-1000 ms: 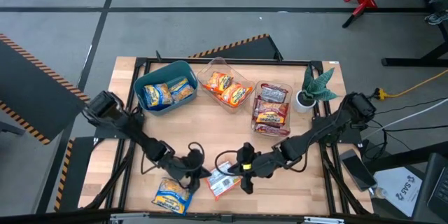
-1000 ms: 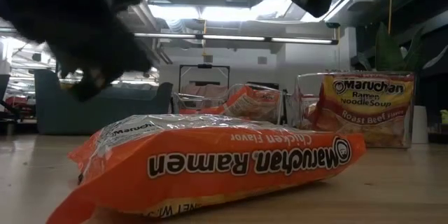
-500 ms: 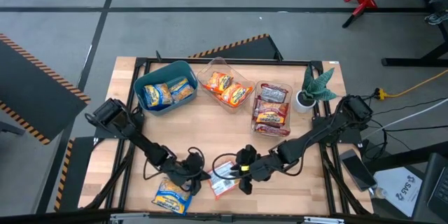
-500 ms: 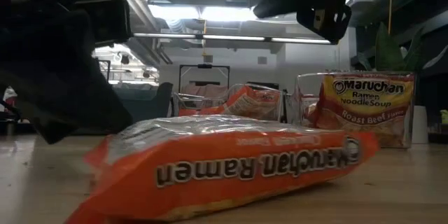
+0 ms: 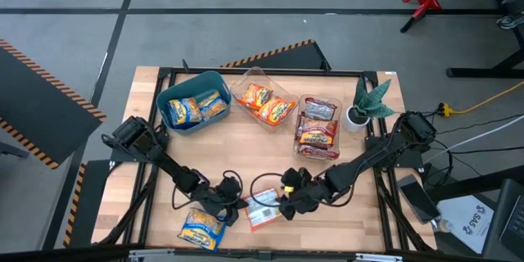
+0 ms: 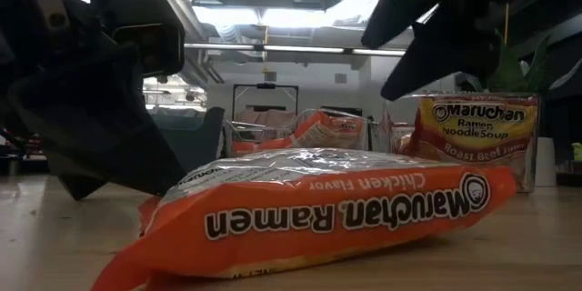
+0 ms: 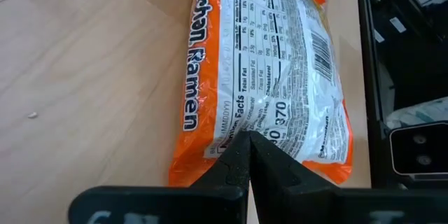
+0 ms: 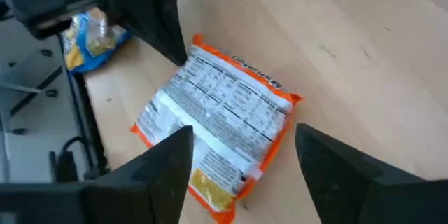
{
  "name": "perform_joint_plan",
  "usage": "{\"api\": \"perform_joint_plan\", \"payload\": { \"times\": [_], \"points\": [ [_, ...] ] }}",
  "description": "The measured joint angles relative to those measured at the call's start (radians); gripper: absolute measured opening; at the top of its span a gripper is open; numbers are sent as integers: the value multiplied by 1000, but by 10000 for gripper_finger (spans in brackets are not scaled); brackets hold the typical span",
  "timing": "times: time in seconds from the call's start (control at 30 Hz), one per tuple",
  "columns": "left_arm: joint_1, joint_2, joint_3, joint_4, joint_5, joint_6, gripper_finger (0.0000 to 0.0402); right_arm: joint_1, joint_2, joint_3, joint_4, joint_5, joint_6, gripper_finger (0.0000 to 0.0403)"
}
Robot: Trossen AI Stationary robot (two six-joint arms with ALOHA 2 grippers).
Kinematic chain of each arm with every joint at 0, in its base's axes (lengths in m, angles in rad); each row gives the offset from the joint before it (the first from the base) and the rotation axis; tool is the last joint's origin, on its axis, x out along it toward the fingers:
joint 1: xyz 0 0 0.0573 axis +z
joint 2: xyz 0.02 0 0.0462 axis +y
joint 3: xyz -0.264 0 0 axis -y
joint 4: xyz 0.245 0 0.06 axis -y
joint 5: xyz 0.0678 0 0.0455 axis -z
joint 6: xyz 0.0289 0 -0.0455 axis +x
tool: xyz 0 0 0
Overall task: Sort Maruchan noodles
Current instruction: Put the orange noodle pack into the left transparent bin
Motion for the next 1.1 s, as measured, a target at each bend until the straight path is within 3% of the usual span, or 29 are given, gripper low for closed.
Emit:
{"api": "perform_joint_plan", "payload": {
  "times": [0.23, 0.47, 1.1],
  "points": [
    [2, 6, 0, -16, -3, -2, 0, -2, 11, 0, 38, -3, 79, 246],
    [9, 3, 2, -37, 51, -24, 0, 7, 97, 0, 74, -73, 225, 246],
    [34, -5, 8, -81, 119, -110, 0, 7, 116, -21, 104, -10, 332, 246]
  ]
}}
